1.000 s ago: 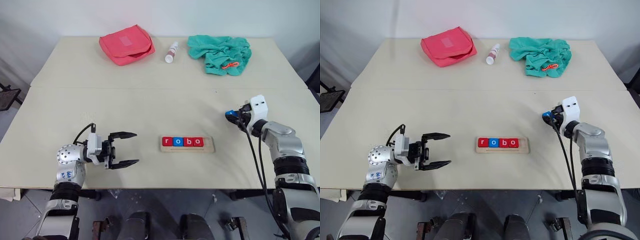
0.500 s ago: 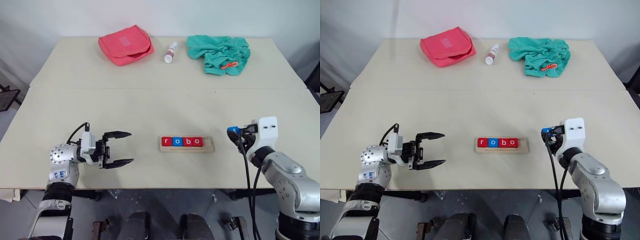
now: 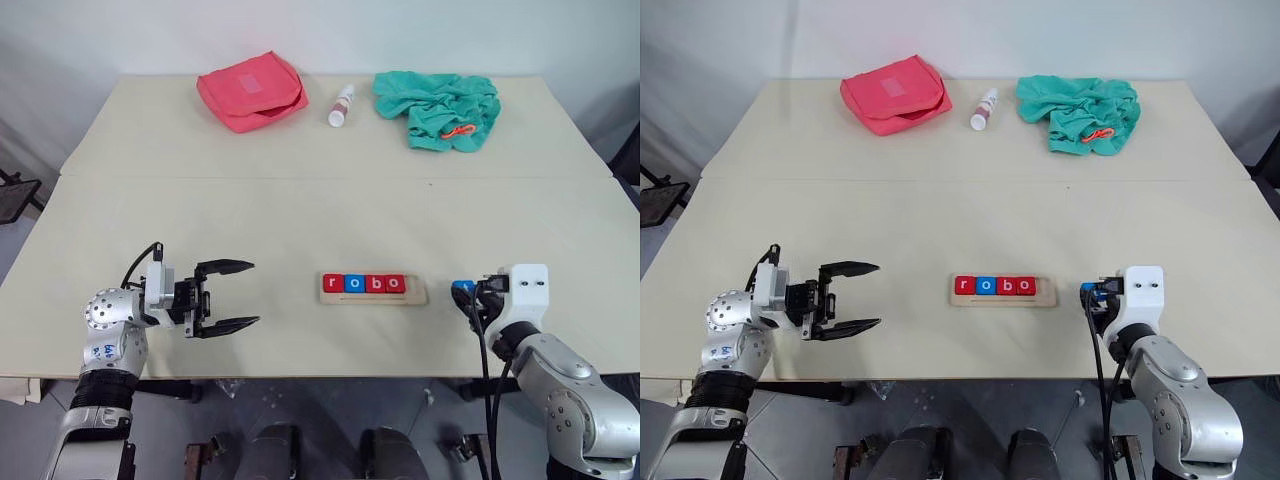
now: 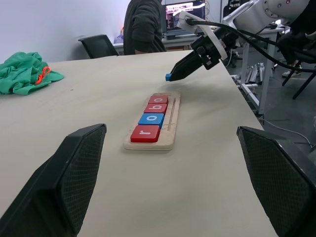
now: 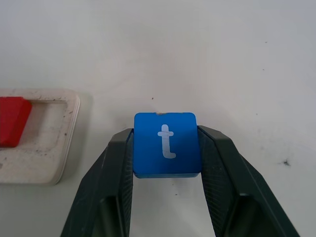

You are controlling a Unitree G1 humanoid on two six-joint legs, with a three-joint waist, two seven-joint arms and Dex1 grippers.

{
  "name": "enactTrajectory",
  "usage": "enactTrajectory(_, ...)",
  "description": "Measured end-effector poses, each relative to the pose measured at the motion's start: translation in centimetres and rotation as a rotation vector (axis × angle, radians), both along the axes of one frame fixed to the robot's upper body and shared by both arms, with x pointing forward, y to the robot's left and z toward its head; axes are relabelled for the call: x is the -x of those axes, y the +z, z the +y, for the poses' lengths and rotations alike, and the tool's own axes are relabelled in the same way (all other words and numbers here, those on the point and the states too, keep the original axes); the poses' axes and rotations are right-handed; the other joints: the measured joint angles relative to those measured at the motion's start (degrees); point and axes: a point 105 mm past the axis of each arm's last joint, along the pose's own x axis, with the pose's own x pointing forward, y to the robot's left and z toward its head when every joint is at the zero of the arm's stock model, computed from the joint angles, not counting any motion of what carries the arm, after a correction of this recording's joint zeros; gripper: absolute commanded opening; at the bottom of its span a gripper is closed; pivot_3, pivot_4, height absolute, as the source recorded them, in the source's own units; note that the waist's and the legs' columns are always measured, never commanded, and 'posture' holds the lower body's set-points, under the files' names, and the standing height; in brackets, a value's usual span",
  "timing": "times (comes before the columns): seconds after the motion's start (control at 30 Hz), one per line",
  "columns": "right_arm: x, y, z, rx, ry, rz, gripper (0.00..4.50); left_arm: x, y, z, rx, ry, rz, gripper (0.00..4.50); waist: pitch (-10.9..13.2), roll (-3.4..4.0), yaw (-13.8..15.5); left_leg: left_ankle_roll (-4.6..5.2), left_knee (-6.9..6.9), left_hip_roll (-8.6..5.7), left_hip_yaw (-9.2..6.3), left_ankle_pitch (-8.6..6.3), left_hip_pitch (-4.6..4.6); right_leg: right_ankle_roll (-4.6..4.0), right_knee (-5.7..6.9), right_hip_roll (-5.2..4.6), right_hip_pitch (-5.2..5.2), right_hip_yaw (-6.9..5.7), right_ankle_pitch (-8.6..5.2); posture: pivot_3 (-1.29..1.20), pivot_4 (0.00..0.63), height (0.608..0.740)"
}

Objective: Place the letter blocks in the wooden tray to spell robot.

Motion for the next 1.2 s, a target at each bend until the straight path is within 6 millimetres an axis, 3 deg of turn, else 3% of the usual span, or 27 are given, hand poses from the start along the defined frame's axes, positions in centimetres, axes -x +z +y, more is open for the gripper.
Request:
enactTrajectory(0.03,0.0,0.0,0.0,-0.002,-0.003,-0.005,1.47,0.0,0.1,0.0,0.0,0.0,0.0,4.5,0.0,0.0,0.0,0.0,0.0,0.0,0.0,0.0,0.02,0.0,0.0,0.0,0.01,0.01,0.0,0.0,0.15,0.74)
enactTrajectory(0.33,0.0,0.1,-0.1,0.001,-0.002,-0.02,4.48,0.2,0.1,0.5,-0.025,0.003,0.014,4.5,0.0,0.0,0.0,0.0,-0.07,0.0,0.05,0.0,0.17,0.0,0.16,-0.01,0.02,0.08,0.0,0.0,0.15,0.74)
enactTrajectory(0.53,0.4,0.7,-0.9,0.11,0.088,-0.003,4.48,0.2,0.0,0.5,-0.053,0.003,0.015,4.5,0.0,0.0,0.1,0.01,-0.07,-0.01,0.07,-0.01,0.17,0.0,0.14,-0.01,0.04,0.09,0.0,0.0,0.15,0.74)
enactTrajectory(0.77,0.6,2.6,-2.1,0.394,0.399,0.069,4.48,-0.2,0.1,0.5,-0.073,0.006,0.007,4.5,0.0,-0.02,0.1,0.02,-0.1,0.05,0.22,-0.01,0.18,0.0,-0.24,0.03,0.19,0.04,0.0,0.0,0.15,0.74)
enactTrajectory(1.07,-0.6,3.1,-3.3,0.633,0.813,0.155,4.48,-0.1,-0.2,0.3,-0.083,0.002,0.006,4.5,0.0,-0.06,0.0,0.04,-0.05,0.07,0.3,-0.02,0.17,0.0,-0.33,-0.01,0.22,-0.01,0.0,0.0,0.15,0.74)
enactTrajectory(1.2,-2.4,3.0,-3.1,0.738,1.004,0.191,4.48,0.6,-0.9,0.1,-0.086,-0.009,0.016,4.5,0.0,-0.05,-0.3,0.04,-0.04,0.13,0.38,-0.02,0.17,0.0,-0.38,0.0,0.19,0.0,0.0,0.0,0.15,0.74)
